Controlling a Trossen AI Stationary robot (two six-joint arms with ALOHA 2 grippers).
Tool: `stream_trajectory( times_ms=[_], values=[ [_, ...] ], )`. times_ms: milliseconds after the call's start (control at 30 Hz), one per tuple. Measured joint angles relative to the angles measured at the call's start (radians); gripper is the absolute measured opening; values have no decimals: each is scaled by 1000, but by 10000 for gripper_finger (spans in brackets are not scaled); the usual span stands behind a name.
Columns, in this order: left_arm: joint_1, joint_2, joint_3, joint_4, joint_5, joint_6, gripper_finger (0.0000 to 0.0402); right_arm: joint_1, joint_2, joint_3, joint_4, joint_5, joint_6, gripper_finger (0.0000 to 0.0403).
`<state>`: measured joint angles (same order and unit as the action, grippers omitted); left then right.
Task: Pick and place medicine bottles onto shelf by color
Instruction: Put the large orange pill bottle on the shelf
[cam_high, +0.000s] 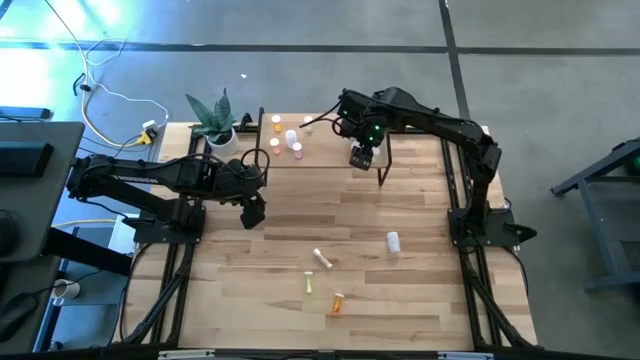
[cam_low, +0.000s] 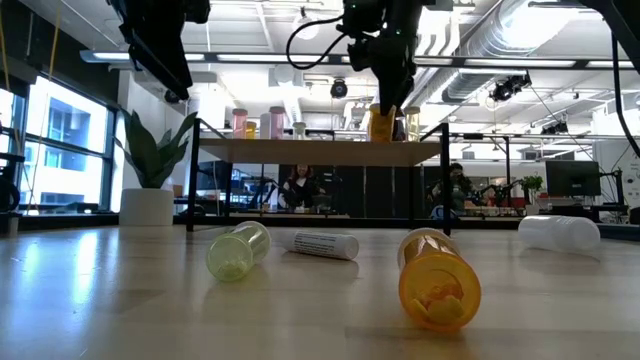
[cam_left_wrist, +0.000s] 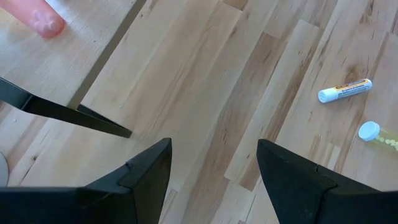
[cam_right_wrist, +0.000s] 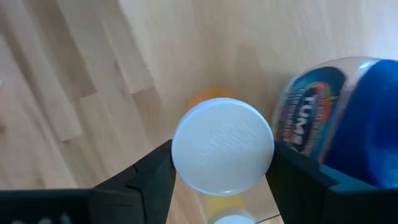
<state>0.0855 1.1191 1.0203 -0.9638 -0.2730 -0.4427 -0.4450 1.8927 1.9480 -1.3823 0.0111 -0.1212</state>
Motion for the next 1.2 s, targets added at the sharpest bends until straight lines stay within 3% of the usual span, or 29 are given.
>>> stream_trajectory(
  times_ms=[933,1200],
  values=[
    [0,0,0,-4,0,0,227,0,-2,1,37,42,35,231],
    [0,0,0,-4,0,0,227,0,-2,103,19,42,47,231]
  ],
)
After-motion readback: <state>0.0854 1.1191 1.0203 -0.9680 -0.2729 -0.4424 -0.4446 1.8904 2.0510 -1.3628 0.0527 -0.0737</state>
